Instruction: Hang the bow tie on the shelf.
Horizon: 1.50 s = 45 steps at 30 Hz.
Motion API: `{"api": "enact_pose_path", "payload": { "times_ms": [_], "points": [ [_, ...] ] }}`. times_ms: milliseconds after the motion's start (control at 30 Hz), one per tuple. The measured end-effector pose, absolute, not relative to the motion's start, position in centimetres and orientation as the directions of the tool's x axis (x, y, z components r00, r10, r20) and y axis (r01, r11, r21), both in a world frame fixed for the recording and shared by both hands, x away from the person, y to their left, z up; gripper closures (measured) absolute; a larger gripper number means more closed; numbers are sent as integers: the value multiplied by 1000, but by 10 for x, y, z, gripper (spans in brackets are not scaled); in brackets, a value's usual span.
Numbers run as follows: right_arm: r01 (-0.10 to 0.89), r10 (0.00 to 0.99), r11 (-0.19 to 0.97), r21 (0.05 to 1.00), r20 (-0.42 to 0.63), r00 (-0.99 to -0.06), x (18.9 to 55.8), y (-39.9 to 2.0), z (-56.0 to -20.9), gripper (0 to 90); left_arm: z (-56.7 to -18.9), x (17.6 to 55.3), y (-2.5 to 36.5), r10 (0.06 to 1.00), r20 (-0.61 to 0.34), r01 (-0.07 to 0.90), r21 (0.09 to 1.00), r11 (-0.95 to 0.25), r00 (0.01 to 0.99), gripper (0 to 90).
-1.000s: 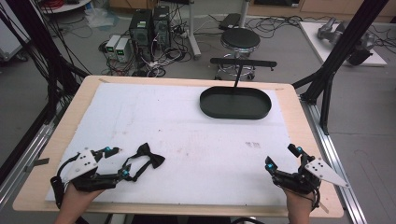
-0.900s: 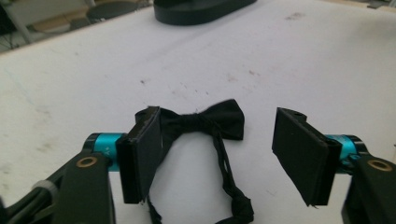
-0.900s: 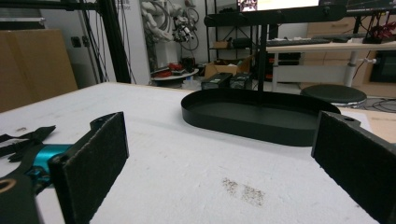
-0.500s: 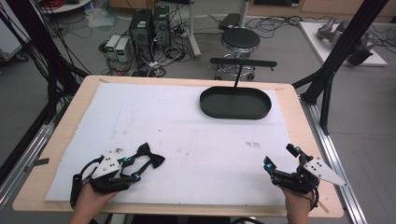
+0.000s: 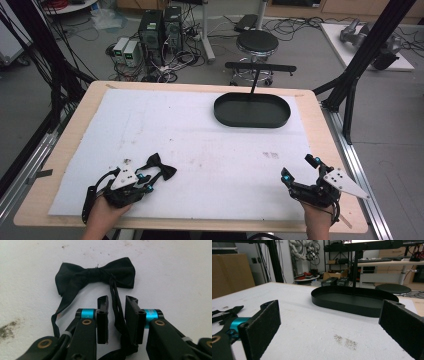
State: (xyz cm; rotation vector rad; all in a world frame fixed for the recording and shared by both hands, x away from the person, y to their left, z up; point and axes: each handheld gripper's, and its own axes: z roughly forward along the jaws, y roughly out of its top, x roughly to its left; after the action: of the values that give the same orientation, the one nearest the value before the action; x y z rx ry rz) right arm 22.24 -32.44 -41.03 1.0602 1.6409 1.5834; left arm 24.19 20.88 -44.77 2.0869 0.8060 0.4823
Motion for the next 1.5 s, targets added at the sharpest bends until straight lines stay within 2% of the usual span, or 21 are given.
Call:
{"api": "enact_pose_path", "payload": {
  "times_ms": [167, 333, 467, 733, 900, 1133, 1300, 1500],
  "points": [
    [130, 865, -38, 991, 98, -492, 223, -324, -410, 30, -451, 243, 207, 693, 48, 388, 800, -458, 719, 763],
    [134, 865, -35, 990, 97, -493, 223, -324, -410, 30, -450, 240, 206, 691, 52, 383, 801, -460, 721, 870],
    [136, 865, -34, 990, 98, -493, 223, -324, -410, 30, -448, 239, 206, 691, 67, 357, 817, -452, 720, 874],
    [130, 863, -40, 991, 100, -494, 223, -325, -411, 30, -431, 235, 205, 703, 137, 218, 894, -391, 698, 876],
    [129, 864, -53, 990, 111, -492, 222, -326, -410, 30, -415, 233, 198, 706, 204, 100, 926, -364, 678, 879],
    [129, 859, -54, 990, 112, -500, 222, -325, -410, 30, -392, 233, 183, 739, 310, -87, 942, -324, 598, 882],
    [127, 854, -67, 990, 122, -505, 222, -325, -410, 30, -383, 238, 167, 759, 305, -170, 952, -254, 575, 884],
    [123, 852, -77, 989, 130, -506, 222, -326, -410, 30, -369, 255, 146, 754, 267, -198, 963, -183, 600, 885]
  ]
}}
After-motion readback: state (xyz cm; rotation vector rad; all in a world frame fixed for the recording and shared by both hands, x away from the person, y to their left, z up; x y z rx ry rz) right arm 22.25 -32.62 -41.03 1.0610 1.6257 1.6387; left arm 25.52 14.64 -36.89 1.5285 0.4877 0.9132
